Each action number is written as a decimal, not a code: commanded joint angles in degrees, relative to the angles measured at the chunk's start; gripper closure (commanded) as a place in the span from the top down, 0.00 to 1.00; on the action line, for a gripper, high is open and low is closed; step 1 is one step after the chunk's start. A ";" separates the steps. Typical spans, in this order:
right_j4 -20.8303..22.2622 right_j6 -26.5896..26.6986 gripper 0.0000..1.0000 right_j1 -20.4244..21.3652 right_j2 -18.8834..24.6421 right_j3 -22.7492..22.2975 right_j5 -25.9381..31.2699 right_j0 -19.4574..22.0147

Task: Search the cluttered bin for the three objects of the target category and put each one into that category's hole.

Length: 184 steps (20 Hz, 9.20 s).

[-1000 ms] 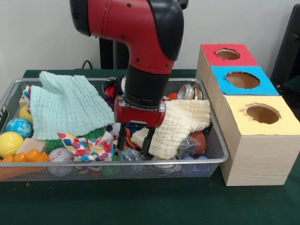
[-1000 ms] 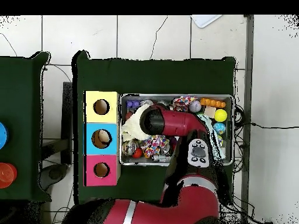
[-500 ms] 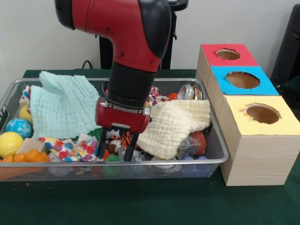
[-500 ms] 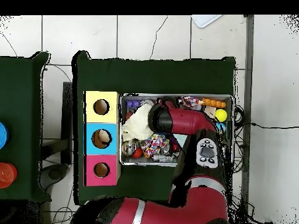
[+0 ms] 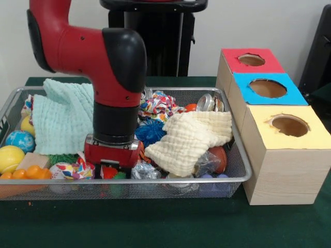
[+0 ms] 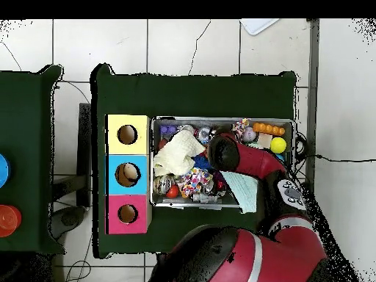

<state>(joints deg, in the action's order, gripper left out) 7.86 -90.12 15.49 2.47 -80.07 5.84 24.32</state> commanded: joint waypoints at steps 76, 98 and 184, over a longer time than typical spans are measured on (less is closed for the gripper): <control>-2.27 0.20 1.00 -5.18 7.81 3.92 38.62 -0.44; -4.32 -7.31 0.00 14.12 -0.27 0.89 66.94 -7.63; 2.91 -3.89 1.00 10.98 3.91 -10.98 13.35 -1.64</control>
<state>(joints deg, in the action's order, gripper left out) 9.12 -90.12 28.13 0.14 -84.51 23.04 20.16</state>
